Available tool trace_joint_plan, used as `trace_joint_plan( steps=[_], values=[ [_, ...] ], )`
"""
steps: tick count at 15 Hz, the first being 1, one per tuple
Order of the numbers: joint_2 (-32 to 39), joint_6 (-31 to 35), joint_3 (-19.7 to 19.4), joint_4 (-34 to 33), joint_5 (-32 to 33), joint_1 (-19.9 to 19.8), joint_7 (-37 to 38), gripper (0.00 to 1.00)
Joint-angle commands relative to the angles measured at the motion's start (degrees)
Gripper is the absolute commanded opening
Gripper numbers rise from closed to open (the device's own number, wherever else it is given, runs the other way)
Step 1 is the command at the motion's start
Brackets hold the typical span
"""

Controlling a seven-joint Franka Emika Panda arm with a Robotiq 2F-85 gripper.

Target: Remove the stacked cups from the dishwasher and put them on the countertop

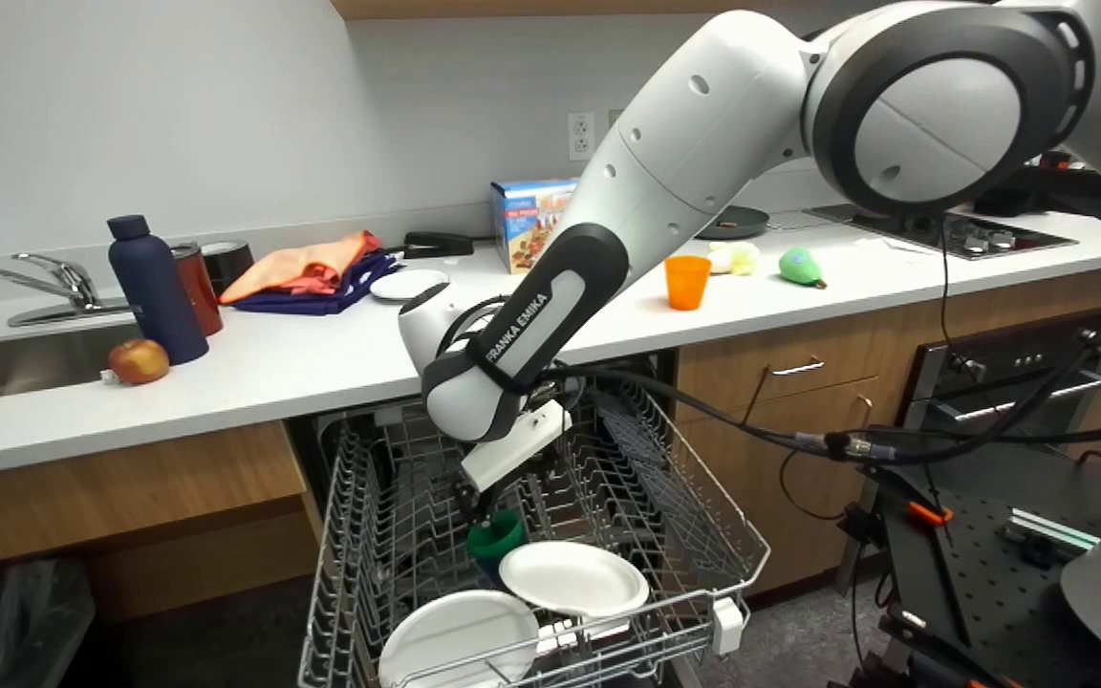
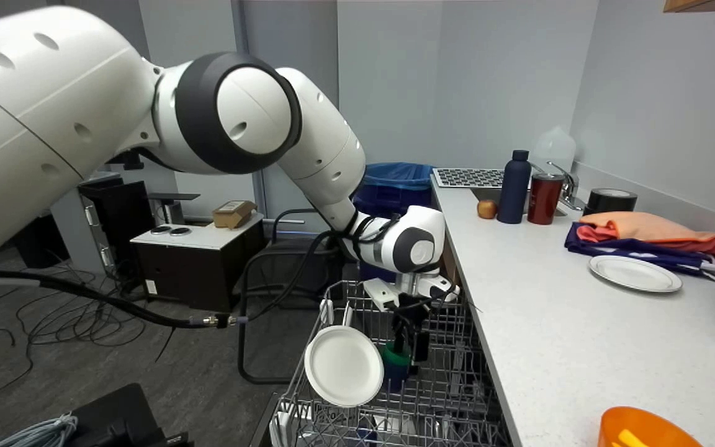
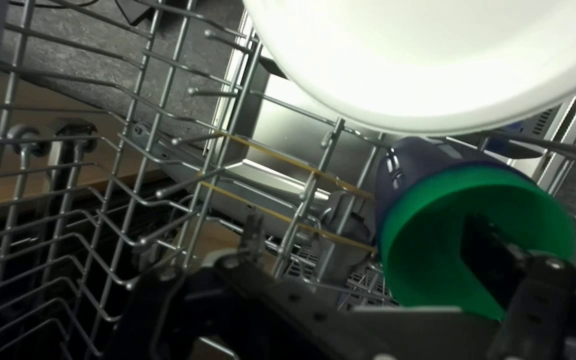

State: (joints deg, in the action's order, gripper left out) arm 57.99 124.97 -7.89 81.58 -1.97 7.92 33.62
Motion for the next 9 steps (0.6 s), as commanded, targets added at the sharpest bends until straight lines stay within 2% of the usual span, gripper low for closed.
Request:
trace_joint_plan(
  steps=[1, 5, 9],
  values=[
    [5.4, -1.6, -0.2, -9.0, 0.4, -0.5, 0.5, 1.00],
    [7.7, -3.7, 0.2, -12.2, -0.3, -0.8, 0.6, 1.00],
    [6.7, -6.4, 0.9, -8.7, -1.6, -1.5, 0.5, 1.00]
  ],
)
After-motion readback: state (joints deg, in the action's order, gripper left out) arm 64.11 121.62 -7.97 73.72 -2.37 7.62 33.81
